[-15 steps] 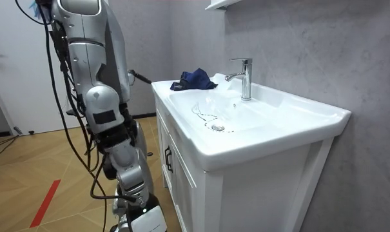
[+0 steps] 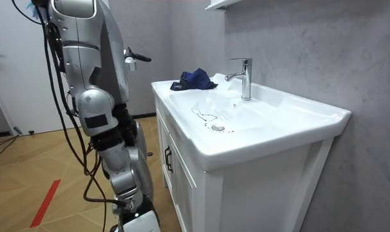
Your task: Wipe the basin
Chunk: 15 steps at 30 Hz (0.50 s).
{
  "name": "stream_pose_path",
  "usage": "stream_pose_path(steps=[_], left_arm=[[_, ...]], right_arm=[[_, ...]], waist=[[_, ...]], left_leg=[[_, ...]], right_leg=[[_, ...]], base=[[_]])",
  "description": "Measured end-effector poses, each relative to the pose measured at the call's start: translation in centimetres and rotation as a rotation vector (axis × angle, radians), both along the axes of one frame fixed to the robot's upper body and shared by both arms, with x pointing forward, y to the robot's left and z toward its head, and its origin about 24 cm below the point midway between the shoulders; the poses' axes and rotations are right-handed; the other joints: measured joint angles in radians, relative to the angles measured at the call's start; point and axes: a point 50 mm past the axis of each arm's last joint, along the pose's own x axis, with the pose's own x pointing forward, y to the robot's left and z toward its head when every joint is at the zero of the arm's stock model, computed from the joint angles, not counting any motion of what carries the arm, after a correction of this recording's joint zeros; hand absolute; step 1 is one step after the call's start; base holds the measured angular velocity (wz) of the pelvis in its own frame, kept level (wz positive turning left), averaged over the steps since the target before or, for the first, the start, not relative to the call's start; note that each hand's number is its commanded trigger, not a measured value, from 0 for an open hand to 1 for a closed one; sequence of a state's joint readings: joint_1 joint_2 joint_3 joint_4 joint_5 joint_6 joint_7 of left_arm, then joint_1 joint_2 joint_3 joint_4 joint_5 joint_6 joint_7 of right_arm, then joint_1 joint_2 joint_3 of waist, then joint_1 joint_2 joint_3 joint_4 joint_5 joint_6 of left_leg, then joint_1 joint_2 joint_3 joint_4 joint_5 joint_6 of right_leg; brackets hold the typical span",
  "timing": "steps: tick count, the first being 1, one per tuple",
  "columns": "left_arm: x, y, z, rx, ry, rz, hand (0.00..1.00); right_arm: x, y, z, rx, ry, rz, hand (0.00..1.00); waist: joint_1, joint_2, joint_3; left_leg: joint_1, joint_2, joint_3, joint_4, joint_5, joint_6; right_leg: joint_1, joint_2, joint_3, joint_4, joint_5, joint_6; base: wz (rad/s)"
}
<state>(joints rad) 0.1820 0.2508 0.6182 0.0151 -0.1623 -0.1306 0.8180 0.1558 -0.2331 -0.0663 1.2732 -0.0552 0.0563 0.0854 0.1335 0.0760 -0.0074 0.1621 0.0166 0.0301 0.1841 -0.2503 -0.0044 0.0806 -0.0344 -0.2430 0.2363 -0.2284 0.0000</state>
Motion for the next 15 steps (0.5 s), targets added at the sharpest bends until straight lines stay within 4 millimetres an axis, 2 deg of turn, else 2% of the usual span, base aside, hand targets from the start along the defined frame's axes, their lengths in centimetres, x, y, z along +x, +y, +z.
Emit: stream_pose_path(steps=[2, 5, 10, 12, 15], left_arm=[[0.3, -0.3, 1.0, 0.069, 0.003, -0.009, 0.0], [0.8, -0.6, 1.4, 0.105, 0.009, -0.019, 0.0], [1.9, -1.6, 0.9, 0.092, 0.023, -0.083, 0.0], [2.3, -2.0, 0.7, 0.087, 0.034, -0.112, 0.0], [3.0, -2.8, 0.1, 0.077, 0.064, -0.188, 0.0]], right_arm=[[-0.1, 0.0, 0.0, -0.003, -0.002, -0.01, 0.0], [0.1, 0.0, 0.0, -0.002, -0.007, -0.013, 0.0], [0.2, 0.1, 0.0, 0.014, -0.021, -0.04, 0.0], [0.2, 0.1, 0.0, 0.023, -0.021, -0.043, 0.0], [0.2, 0.2, 0.0, 0.038, -0.023, -0.051, 0.0]], waist=[[-0.008, 0.001, 0.0006], [-0.025, 0.003, 0.0014], [-0.05, -0.001, 0.0066], [-0.053, -0.003, 0.0119], [-0.06, -0.006, 0.0159]], left_leg=[[0.005, 0.0, 0.004, -0.002, 0.0, 0.0], [0.007, 0.001, 0.011, -0.003, 0.0, 0.0], [0.011, 0.001, 0.013, -0.005, 0.0, 0.0], [0.016, 0.002, 0.017, -0.008, 0.0, 0.0], [0.024, 0.003, 0.024, -0.017, 0.0, 0.0]], right_leg=[[-0.001, 0.001, 0.013, 0.0, 0.001, 0.0], [0.0, 0.003, 0.021, 0.0, 0.001, 0.0], [0.001, 0.003, 0.023, 0.002, 0.001, 0.0], [0.003, 0.005, 0.026, 0.002, 0.001, 0.0], [0.004, 0.006, 0.034, 0.002, 0.001, 0.0]], base=[[-0.13], [-0.08], [-0.02], [-0.08], [-0.03]])
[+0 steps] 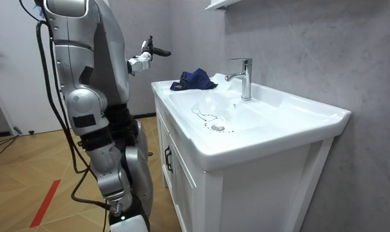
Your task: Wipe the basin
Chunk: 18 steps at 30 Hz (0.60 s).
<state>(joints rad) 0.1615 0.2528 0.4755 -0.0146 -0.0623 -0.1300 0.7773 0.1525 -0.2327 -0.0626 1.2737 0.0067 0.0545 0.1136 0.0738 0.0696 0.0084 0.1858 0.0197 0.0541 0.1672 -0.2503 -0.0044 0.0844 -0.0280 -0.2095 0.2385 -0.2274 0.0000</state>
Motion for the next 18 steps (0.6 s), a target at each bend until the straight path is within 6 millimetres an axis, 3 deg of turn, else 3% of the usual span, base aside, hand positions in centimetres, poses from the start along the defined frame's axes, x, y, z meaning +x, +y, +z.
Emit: stream_pose_path(steps=[6, 18], left_arm=[[1.2, -1.3, -1.4, -0.034, 0.085, -0.128, 0.0], [2.6, -3.3, -2.5, 0.033, 0.22, -0.264, 0.0]], right_arm=[[0.5, 0.2, -0.1, 0.016, -0.006, -0.002, 0.0], [1.1, 0.3, -0.1, 0.028, -0.03, -0.017, 0.0]], waist=[[-0.03, -0.007, 0.003], [-0.08, -0.005, -0.0047]], left_leg=[[-0.001, 0.001, 0.008, 0.0, 0.0, 0.0], [0.001, 0.011, 0.056, -0.002, 0.0, 0.0]], right_leg=[[-0.003, 0.001, 0.009, 0.002, 0.0, 0.0], [-0.011, 0.018, 0.045, -0.004, 0.019, -0.008]], base=[[-0.03], [-0.13]])
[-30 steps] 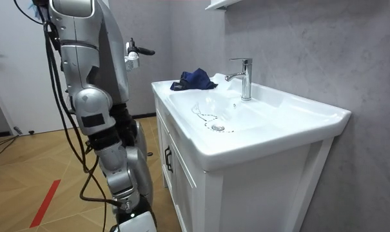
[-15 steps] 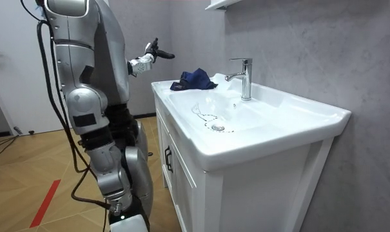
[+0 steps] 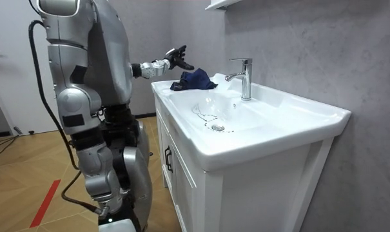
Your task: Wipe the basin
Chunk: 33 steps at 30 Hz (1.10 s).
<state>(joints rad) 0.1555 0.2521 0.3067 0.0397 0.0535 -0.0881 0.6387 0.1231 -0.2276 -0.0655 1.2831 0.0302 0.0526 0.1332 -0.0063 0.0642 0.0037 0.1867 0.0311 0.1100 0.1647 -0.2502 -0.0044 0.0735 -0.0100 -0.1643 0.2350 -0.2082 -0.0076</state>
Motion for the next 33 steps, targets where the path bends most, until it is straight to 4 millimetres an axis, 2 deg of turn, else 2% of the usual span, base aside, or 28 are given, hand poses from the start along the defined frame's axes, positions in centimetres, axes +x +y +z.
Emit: stream_pose_path(steps=[3, 8, 11, 19, 28, 33], left_arm=[[0.4, -0.4, -1.4, -0.027, 0.06, -0.017, 0.0], [0.2, -0.7, -3.6, -0.047, 0.17, -0.046, 0.0], [0.3, -1.1, -4.1, -0.057, 0.189, -0.062, 0.0], [-0.3, -0.9, -5.7, -0.085, 0.269, -0.061, 0.0], [-0.3, -1.0, -6.1, -0.052, 0.314, -0.077, 0.0], [-0.2, -1.4, -6.3, -0.019, 0.346, -0.091, 0.0]], right_arm=[[0.4, -0.2, 0.1, -0.008, -0.016, 0.006, 0.0], [0.2, -0.2, 0.1, -0.001, -0.013, -0.004, 0.0], [0.2, -0.2, 0.1, 0.007, -0.016, -0.018, 0.0], [0.2, 0.1, 0.0, 0.016, -0.019, -0.03, 0.0], [0.4, 0.4, -0.1, 0.024, -0.024, -0.03, 0.0], [0.2, 0.5, -0.2, 0.026, -0.017, -0.032, 0.0]], waist=[[-0.021, 0.01, 0.0002], [-0.054, 0.012, 0.0029], [-0.062, 0.012, 0.003], [-0.069, 0.004, 0.0028], [-0.07, -0.004, 0.0014], [-0.066, -0.01, -0.003]], left_leg=[[0.002, 0.005, 0.03, -0.001, 0.0, 0.0], [-0.002, 0.012, 0.031, -0.001, 0.0, 0.0], [-0.005, 0.012, 0.033, -0.002, 0.0, 0.0], [-0.005, 0.01, 0.042, -0.002, 0.0, 0.0], [-0.001, 0.01, 0.043, -0.001, 0.0, 0.0], [0.002, 0.01, 0.044, -0.001, 0.0, 0.0]], right_leg=[[-0.001, 0.005, 0.017, -0.001, 0.005, -0.002], [-0.009, 0.013, 0.029, -0.016, 0.016, -0.008], [-0.024, 0.015, 0.035, -0.014, 0.017, -0.007], [-0.023, 0.015, 0.043, -0.014, 0.025, -0.004], [-0.023, 0.016, 0.039, -0.013, 0.027, -0.004], [-0.022, 0.016, 0.039, -0.014, 0.028, -0.005]], base=[[-0.11], [-0.07], [-0.02], [-0.03], [0.0], [-0.01]])
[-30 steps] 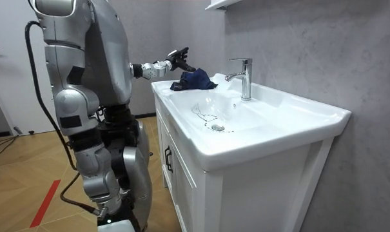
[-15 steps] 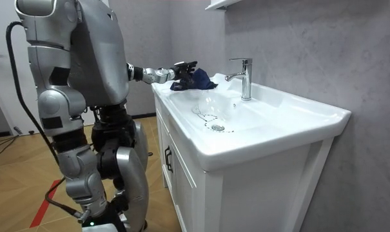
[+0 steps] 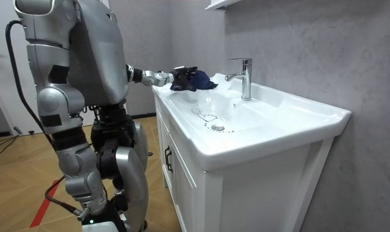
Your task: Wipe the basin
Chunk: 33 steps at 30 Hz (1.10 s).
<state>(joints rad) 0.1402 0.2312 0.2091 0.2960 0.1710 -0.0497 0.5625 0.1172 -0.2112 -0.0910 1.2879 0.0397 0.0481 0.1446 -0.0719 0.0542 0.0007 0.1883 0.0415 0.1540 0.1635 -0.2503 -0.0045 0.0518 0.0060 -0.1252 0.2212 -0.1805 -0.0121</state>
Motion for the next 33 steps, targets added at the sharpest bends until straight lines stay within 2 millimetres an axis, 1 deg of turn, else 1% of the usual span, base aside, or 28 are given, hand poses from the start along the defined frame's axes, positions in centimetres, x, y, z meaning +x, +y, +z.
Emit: stream_pose_path(steps=[1, 3, 15, 19, 21, 29, 33], left_arm=[[-0.1, -0.1, -0.1, -0.005, 0.001, 0.004, 0.0], [-0.2, -0.3, -0.4, -0.01, 0.003, 0.014, 0.0], [-0.4, -0.5, -0.9, -0.01, 0.023, 0.019, 0.0], [-0.7, -0.4, -1.5, 0.042, 0.072, 0.014, 0.0], [-0.8, -0.4, -1.7, 0.055, 0.083, 0.012, 0.0], [-0.8, -0.4, -1.4, 0.078, 0.065, 0.03, 0.0], [-0.6, -0.4, -0.9, 0.108, 0.045, 0.035, 0.0]], right_arm=[[0.0, 0.1, 0.0, 0.003, 0.0, -0.002, 0.0], [0.1, 0.2, 0.0, 0.006, 0.0, -0.006, 0.0], [-0.1, 0.3, -0.1, 0.011, -0.004, -0.031, 0.0], [-0.1, 0.3, -0.1, 0.007, -0.003, -0.031, 0.0], [-0.1, 0.2, -0.1, 0.0, -0.001, -0.032, 0.0], [-0.2, 0.2, -0.1, -0.019, 0.003, -0.038, 0.0], [-0.2, 0.2, -0.1, -0.023, 0.005, -0.037, 0.0]], waist=[[0.002, -0.002, -0.003], [0.003, -0.004, -0.0045], [0.004, -0.006, -0.0023], [0.004, -0.003, -0.0018], [0.003, 0.0, -0.0031], [-0.001, 0.008, -0.0023], [-0.001, 0.008, -0.0023]], left_leg=[[0.001, 0.0, 0.001, 0.0, 0.0, 0.0], [0.004, 0.001, 0.005, 0.0, 0.0, 0.0], [0.01, 0.001, 0.008, -0.001, 0.0, 0.0], [0.01, 0.002, 0.01, -0.003, 0.0, 0.0], [0.01, 0.003, 0.009, -0.009, 0.0, 0.0], [0.01, 0.006, 0.007, -0.014, 0.0, 0.0], [0.004, 0.006, 0.008, -0.013, 0.0, 0.0]], right_leg=[[0.0, 0.0, 0.0, 0.0, 0.001, 0.0], [0.002, 0.0, 0.0, 0.0, 0.002, -0.001], [0.004, 0.001, 0.004, 0.001, 0.01, -0.002], [0.001, 0.004, 0.01, 0.002, 0.011, -0.002], [0.0, 0.006, 0.01, 0.001, 0.011, -0.002], [0.001, 0.011, 0.015, -0.001, 0.012, -0.004], [-0.003, 0.011, 0.016, -0.002, 0.012, -0.004]], base=[[-0.04], [-0.04], [0.0], [-0.02], [0.0], [0.0], [0.0]])
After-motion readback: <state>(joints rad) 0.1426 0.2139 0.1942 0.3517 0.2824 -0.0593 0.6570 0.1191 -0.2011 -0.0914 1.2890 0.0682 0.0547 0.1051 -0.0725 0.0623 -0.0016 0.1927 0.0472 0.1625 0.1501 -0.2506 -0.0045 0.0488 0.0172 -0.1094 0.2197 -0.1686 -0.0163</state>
